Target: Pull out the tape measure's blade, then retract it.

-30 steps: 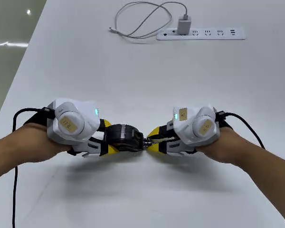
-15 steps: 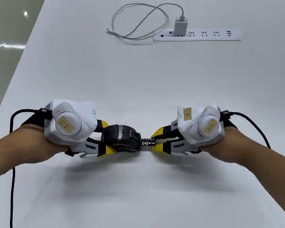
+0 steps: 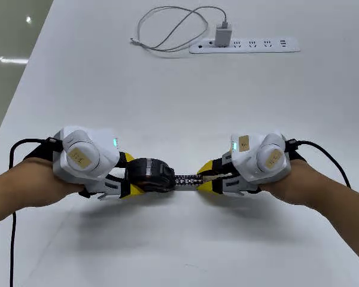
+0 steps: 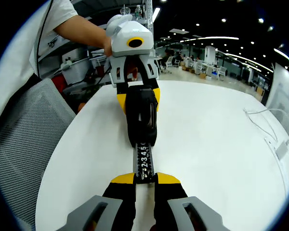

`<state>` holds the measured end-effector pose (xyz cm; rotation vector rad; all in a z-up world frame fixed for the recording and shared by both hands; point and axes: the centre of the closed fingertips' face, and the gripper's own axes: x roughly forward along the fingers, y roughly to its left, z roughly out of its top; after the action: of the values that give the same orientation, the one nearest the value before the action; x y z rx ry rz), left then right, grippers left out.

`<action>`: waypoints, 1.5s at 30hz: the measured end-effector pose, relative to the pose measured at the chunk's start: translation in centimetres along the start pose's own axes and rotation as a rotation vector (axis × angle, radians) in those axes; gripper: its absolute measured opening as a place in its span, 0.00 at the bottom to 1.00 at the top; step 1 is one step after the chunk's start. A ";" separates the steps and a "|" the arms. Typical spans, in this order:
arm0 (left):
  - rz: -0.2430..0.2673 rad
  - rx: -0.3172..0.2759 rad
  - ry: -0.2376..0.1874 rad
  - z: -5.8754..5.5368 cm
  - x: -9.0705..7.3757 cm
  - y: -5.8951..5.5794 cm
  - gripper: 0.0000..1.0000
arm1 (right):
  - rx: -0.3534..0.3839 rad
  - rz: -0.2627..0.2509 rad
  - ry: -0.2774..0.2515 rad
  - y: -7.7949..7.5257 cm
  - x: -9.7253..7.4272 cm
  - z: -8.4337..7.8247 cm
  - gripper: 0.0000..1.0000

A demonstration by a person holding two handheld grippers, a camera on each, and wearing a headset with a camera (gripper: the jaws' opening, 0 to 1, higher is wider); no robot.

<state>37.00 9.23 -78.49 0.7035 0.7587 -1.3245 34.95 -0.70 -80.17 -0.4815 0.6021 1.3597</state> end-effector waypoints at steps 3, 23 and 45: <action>0.000 -0.001 0.000 0.0 0.0 0.0 0.27 | 0.002 -0.002 0.006 0.0 -0.3 -0.2 0.10; -0.002 -0.002 0.006 0.0 0.0 0.0 0.27 | -0.006 -0.020 0.040 -0.1 -2.3 -1.9 0.10; -0.006 -0.002 0.009 -0.2 0.0 0.1 0.27 | 0.011 -0.036 0.064 -0.2 -4.1 -3.3 0.09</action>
<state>37.06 9.38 -78.59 0.7064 0.7694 -1.3269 34.29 -5.90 -80.02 -0.5260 0.6505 1.3105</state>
